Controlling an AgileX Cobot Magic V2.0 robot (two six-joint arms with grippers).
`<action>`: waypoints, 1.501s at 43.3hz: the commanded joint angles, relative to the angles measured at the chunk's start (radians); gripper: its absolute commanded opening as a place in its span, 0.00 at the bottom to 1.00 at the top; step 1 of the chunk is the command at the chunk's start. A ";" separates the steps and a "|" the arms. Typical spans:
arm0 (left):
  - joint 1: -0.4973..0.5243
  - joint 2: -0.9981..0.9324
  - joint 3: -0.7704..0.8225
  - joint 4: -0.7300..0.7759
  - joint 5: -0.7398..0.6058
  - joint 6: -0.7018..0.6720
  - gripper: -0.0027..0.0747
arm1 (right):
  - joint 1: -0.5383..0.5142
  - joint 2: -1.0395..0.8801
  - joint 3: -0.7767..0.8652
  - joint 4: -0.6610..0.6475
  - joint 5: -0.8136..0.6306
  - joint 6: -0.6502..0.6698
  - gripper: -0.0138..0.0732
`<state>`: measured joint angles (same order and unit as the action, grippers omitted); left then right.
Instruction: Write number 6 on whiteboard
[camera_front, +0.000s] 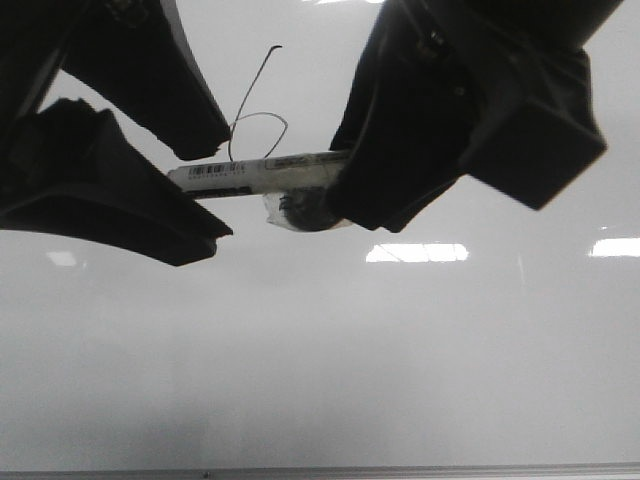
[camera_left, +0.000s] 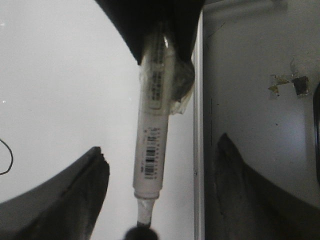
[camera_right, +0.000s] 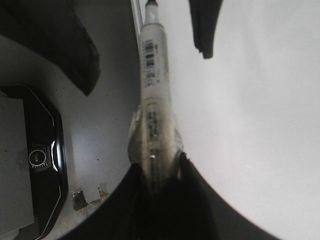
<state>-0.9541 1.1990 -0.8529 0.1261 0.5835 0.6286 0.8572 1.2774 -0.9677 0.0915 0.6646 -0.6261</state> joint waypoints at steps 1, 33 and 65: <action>-0.006 -0.020 -0.036 0.006 -0.097 -0.003 0.57 | 0.001 -0.035 -0.025 -0.008 -0.055 -0.013 0.09; -0.006 -0.018 -0.036 0.006 -0.136 -0.003 0.04 | 0.001 -0.035 -0.025 -0.001 -0.092 -0.013 0.12; 0.164 -0.069 -0.019 -0.034 -0.118 -0.151 0.03 | -0.201 -0.188 0.012 -0.013 -0.074 0.183 0.84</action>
<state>-0.8494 1.1853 -0.8524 0.1216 0.5213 0.5463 0.7185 1.1598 -0.9572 0.0846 0.6283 -0.5024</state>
